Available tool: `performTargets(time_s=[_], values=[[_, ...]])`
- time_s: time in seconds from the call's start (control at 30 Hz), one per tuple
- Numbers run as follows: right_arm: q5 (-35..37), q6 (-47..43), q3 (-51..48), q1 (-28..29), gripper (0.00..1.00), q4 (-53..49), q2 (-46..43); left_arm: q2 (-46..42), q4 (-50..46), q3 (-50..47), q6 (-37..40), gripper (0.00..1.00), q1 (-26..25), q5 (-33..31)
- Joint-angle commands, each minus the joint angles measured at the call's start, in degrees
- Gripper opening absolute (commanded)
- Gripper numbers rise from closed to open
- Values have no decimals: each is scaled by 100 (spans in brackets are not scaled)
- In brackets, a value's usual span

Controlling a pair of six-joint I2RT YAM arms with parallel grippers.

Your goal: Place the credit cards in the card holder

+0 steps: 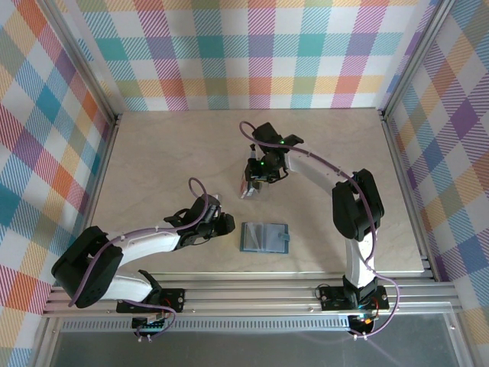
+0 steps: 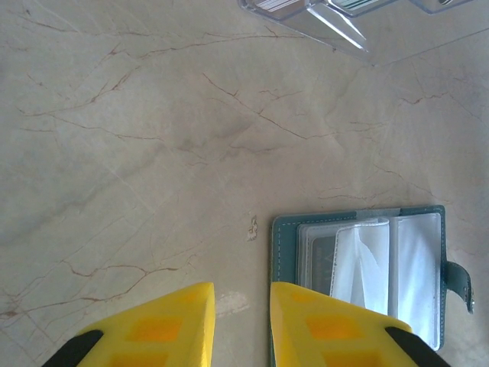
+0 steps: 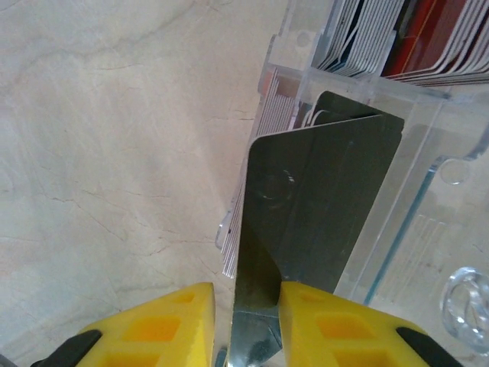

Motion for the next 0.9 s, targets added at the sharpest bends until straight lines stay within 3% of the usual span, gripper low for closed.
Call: performTargets(time_s=[0.0, 0.87], values=[[-232, 45, -83, -4, 27, 73, -211, 28, 121, 118, -1, 26, 60, 85], [487, 111, -285, -13, 3, -263, -711, 106, 185, 85, -19, 26, 63, 104]])
